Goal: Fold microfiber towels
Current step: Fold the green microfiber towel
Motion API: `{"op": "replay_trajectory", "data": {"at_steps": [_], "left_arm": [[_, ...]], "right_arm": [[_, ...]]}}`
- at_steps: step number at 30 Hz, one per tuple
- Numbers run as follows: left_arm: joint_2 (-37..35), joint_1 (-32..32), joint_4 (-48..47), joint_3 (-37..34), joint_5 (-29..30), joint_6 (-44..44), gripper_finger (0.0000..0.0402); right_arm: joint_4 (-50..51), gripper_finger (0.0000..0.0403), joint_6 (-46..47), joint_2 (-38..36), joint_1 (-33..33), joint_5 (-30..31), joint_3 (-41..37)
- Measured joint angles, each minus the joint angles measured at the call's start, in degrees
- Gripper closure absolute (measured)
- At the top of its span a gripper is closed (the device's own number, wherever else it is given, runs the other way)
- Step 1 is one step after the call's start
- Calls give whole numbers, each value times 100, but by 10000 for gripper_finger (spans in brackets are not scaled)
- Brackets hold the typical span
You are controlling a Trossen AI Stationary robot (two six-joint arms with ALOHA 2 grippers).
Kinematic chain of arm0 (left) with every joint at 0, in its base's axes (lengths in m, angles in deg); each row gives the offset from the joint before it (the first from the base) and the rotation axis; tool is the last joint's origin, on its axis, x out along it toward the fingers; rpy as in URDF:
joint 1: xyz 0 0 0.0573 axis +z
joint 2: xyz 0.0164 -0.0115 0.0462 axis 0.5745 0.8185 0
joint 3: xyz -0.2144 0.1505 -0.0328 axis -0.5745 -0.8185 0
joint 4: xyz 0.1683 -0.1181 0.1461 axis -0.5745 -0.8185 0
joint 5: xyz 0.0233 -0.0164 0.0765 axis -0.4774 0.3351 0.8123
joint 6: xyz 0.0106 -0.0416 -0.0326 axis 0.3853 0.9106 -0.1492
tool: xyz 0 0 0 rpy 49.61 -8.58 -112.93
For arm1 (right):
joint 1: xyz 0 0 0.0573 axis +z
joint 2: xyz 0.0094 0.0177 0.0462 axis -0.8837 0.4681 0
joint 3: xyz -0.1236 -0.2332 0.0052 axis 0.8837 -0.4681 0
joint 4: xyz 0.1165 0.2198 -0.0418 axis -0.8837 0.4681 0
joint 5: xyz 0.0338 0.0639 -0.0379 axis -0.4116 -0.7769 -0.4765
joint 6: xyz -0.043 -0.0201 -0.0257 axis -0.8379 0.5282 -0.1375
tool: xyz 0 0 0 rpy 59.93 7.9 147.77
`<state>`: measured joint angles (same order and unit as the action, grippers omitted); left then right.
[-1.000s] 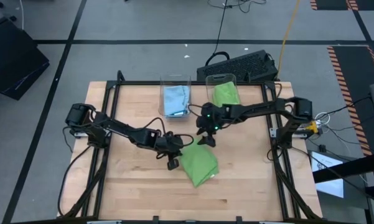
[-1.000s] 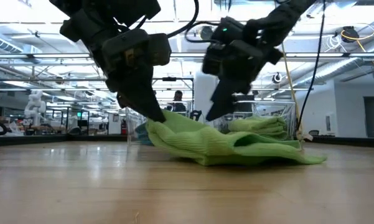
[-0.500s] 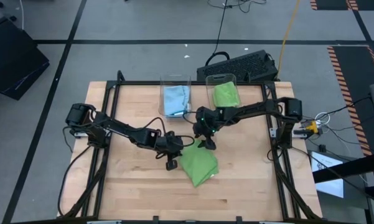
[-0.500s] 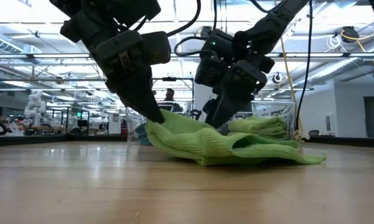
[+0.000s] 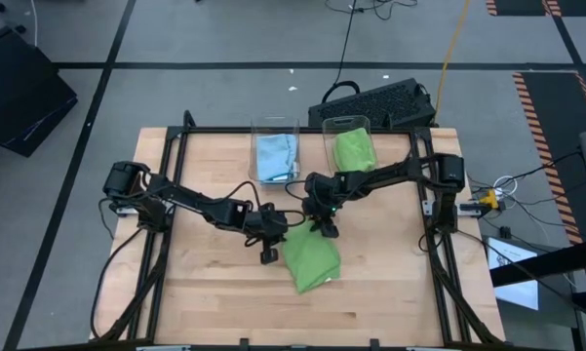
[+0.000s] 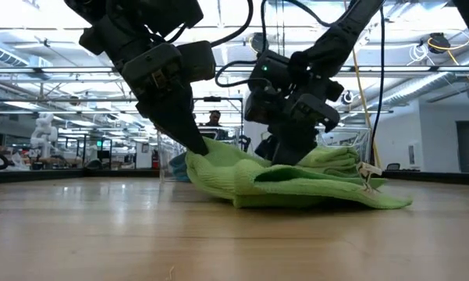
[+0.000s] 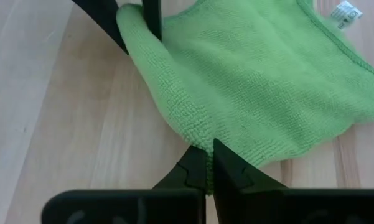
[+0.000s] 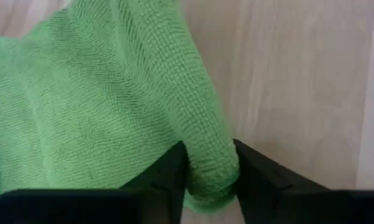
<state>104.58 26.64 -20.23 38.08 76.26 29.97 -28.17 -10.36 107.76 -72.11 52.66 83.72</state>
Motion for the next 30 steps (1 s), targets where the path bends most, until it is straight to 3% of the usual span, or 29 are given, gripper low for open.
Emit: {"op": "replay_trajectory", "data": {"at_steps": [7,11,19,25,30], "left_arm": [[0,60,-125,16,95,0,394],[-161,149,-186,102,329,-5,394],[-853,207,-54,140,1332,0,394],[-1115,33,-20,148,1401,63,394],[-1103,-326,45,133,1148,668,394]], "right_arm": [[441,393,36,-486,2,322,-4],[848,390,286,-1044,2,916,-7],[1722,397,943,-2154,283,2294,0],[1760,399,1293,-2404,725,2419,-2],[1743,399,1479,-2402,1201,2232,-7]]}}
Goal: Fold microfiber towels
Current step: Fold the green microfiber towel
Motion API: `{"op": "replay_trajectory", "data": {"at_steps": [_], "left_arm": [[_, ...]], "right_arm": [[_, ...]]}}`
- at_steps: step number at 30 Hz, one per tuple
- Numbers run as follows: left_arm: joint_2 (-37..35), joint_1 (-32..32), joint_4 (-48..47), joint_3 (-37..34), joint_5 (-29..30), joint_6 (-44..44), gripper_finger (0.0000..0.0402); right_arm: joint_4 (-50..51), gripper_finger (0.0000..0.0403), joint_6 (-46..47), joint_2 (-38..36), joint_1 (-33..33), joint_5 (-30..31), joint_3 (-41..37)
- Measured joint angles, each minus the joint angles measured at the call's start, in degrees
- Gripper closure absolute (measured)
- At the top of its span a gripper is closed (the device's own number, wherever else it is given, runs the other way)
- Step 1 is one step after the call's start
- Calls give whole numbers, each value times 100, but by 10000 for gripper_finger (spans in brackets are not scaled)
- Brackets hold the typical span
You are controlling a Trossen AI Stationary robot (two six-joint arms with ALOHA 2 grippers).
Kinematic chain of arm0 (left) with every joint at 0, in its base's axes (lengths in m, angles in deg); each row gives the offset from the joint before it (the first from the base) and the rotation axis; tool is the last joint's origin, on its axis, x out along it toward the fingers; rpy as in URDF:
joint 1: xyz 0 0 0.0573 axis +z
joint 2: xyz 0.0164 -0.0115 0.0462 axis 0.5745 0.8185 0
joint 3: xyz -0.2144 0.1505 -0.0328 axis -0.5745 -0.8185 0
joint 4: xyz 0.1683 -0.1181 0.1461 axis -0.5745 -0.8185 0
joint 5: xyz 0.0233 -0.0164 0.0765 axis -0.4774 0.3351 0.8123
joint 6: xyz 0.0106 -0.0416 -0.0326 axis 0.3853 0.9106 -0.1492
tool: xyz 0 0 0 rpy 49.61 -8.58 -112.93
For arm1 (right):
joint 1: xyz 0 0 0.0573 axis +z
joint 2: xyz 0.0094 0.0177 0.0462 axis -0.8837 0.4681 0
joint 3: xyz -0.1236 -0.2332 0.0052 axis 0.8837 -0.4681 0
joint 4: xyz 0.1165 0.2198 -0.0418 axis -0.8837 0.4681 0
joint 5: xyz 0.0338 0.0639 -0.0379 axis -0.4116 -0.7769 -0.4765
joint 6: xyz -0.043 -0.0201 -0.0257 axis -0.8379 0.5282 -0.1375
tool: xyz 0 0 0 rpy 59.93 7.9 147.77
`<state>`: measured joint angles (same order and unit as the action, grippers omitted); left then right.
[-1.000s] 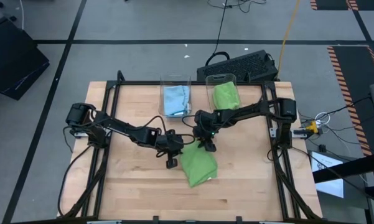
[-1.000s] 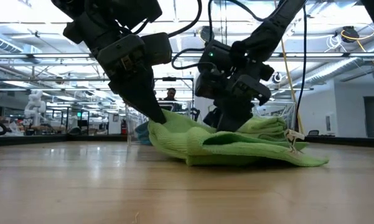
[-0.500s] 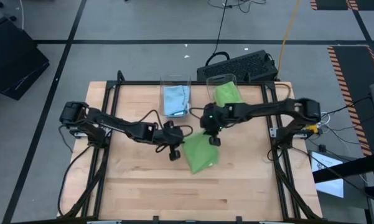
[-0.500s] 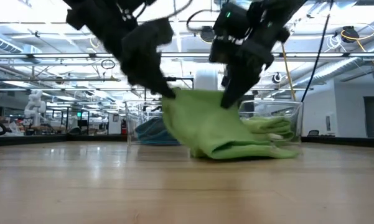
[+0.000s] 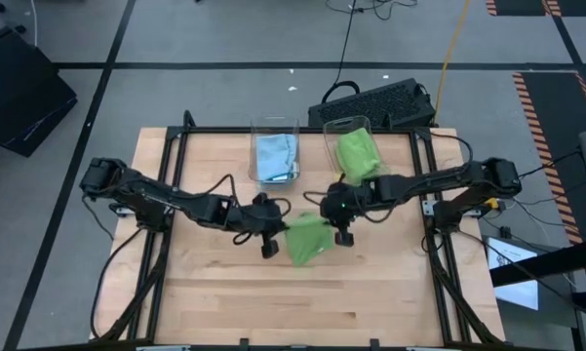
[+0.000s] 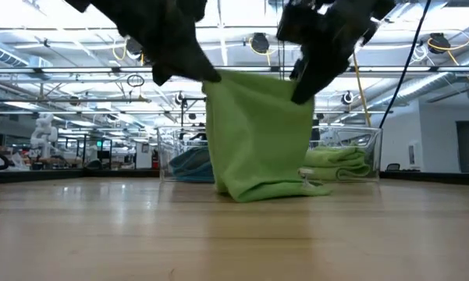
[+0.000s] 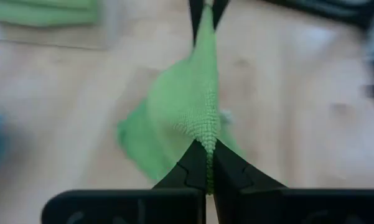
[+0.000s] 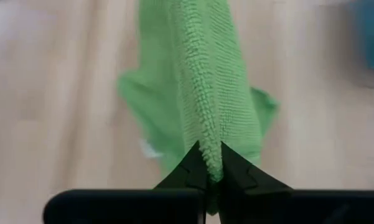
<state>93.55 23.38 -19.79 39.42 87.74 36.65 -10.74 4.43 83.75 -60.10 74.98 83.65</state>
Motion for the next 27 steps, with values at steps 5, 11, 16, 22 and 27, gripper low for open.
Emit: {"op": "replay_trajectory", "data": {"at_steps": [5,11,16,22,27], "left_arm": [[-157,-612,1068,5,-867,667,394],[-119,-1216,2546,16,-845,990,394],[-88,-1214,1528,2,-263,829,394],[96,-763,-65,-7,130,443,394],[161,-404,-443,-4,163,132,394]], "right_arm": [[-69,399,636,-417,538,-1380,0],[-1205,399,1831,-846,1180,-2229,2],[-1020,399,1988,-571,1244,-1546,-2],[-727,399,1872,133,816,-392,-7],[-460,399,1954,473,452,-40,-4]]}}
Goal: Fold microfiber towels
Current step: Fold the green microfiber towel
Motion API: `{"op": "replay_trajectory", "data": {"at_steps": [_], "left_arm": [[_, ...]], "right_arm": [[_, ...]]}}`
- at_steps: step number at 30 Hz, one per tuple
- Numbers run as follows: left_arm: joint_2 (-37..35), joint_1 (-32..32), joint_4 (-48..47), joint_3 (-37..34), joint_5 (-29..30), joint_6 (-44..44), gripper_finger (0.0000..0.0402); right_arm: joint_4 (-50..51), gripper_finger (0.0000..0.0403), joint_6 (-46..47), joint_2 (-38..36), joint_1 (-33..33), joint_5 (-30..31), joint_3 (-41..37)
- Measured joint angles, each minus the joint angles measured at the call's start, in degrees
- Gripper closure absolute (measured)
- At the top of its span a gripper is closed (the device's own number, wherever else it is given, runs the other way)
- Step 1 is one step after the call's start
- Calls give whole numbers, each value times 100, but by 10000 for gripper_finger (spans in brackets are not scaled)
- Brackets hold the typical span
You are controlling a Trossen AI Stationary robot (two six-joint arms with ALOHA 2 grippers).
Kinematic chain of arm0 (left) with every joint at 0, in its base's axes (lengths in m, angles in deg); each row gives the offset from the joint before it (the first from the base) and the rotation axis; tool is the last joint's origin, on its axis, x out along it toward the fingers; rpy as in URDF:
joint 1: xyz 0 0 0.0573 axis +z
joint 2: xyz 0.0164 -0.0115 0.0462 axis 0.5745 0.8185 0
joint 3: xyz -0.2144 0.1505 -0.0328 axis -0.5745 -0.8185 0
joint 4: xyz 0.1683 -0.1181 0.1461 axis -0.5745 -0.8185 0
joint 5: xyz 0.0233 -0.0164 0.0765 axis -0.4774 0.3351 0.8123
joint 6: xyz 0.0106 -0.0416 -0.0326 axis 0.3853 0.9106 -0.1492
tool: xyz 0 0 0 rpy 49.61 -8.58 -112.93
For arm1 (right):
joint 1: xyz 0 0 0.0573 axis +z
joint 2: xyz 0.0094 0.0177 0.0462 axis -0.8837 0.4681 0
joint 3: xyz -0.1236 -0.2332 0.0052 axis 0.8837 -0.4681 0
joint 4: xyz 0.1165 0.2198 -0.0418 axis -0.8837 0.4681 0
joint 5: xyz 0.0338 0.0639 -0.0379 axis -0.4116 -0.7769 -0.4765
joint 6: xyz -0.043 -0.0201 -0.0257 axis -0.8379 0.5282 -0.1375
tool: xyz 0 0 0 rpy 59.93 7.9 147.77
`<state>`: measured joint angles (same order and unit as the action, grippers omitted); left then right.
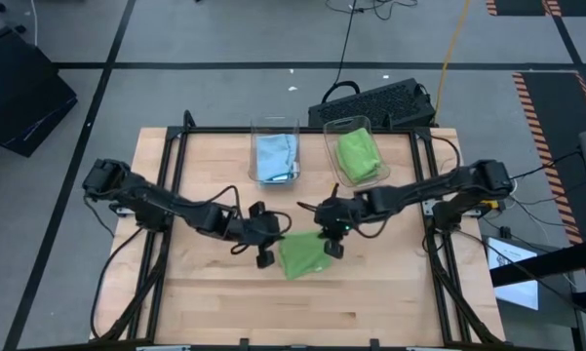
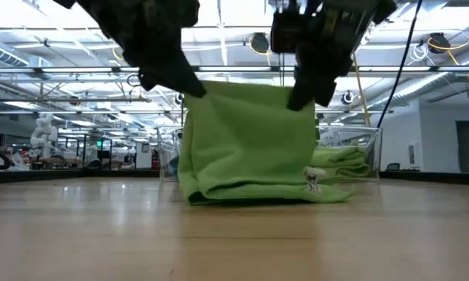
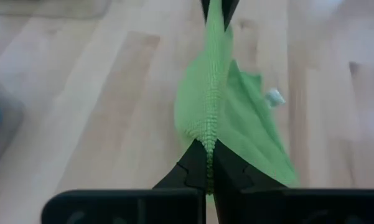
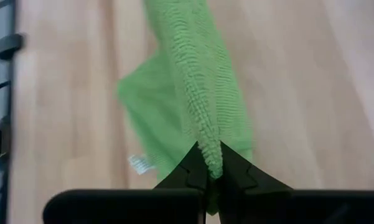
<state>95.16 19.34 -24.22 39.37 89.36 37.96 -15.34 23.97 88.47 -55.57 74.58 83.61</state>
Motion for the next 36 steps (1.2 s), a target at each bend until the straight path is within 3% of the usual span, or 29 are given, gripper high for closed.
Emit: {"op": "replay_trajectory", "data": {"at_steps": [4,9,13,23,29,36], "left_arm": [[0,73,82,9,5,-52,394],[0,-282,478,9,40,-4,394],[66,-642,317,9,492,133,394],[688,-962,876,9,590,567,394],[831,-1019,1816,15,556,745,394],[850,-1119,1759,7,541,858,394]], "right_arm": [[173,399,90,4,-80,131,2],[117,399,216,-23,236,213,4],[26,399,338,31,573,311,-11],[-890,399,903,34,637,359,-783],[-796,399,303,22,721,322,-811],[-808,396,-277,13,864,318,-809]]}}
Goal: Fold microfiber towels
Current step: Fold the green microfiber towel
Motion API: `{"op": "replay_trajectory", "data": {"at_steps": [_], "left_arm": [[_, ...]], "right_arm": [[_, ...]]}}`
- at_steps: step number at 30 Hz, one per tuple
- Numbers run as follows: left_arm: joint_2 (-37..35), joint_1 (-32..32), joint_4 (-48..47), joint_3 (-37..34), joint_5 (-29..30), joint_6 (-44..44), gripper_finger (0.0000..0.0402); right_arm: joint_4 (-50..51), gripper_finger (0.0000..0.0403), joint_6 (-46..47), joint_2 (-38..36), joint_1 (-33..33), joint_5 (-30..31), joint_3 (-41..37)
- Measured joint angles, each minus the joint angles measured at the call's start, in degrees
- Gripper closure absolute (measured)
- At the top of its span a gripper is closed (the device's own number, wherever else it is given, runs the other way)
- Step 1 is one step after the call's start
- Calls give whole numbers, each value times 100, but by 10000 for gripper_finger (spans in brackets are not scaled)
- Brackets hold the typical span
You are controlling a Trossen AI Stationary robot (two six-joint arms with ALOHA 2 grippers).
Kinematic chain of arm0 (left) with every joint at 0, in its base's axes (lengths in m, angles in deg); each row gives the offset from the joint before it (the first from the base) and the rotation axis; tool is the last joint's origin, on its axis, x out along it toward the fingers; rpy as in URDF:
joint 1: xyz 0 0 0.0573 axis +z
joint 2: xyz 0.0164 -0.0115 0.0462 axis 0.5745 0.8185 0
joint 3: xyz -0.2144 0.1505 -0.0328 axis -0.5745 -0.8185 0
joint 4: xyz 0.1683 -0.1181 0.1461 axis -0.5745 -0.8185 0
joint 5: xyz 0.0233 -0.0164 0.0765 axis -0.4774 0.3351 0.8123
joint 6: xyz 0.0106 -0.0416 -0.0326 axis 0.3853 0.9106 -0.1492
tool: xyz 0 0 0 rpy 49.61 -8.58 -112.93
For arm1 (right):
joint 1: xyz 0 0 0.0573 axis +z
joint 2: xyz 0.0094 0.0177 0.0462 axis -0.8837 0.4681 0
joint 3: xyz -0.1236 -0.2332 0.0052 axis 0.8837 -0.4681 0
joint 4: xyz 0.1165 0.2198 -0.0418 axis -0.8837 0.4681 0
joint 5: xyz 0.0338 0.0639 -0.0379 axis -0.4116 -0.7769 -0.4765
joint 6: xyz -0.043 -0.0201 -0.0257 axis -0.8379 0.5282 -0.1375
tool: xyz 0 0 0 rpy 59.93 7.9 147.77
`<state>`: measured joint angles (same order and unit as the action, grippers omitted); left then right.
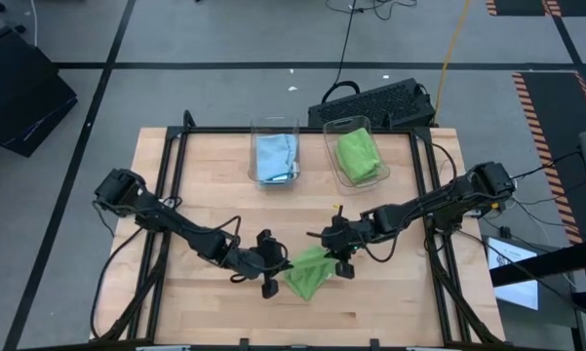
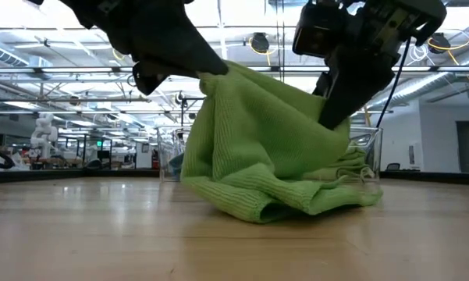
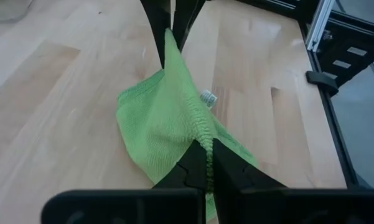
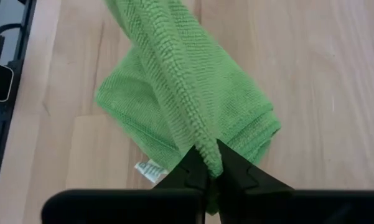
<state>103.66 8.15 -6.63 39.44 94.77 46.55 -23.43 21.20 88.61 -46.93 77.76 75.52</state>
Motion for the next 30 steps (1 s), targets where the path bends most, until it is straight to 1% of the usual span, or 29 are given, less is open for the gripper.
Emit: {"op": "replay_trajectory", "data": {"at_steps": [2,5,9,12,15,19,23,26,30], "left_arm": [[0,-4,17,0,-2,3,390],[0,-8,111,0,-40,62,373],[-11,-35,564,0,-210,33,335],[13,-31,770,0,-215,61,306],[126,-26,758,0,-157,207,280],[350,42,785,0,-70,736,258],[533,160,1085,0,-26,1282,254],[638,245,1575,0,-24,1525,264],[852,367,2393,4,-19,1675,285]], "right_arm": [[7,392,12,1,2,0,0],[81,386,36,1,-4,12,-2],[296,381,14,14,-20,47,-33],[354,373,-198,10,-22,52,-22],[406,357,-516,14,-5,22,-22],[381,322,-825,12,74,19,-15],[368,276,-860,12,148,-40,-15],[434,242,-773,-38,143,-473,-15],[564,206,-508,-127,143,-1245,-5]]}}
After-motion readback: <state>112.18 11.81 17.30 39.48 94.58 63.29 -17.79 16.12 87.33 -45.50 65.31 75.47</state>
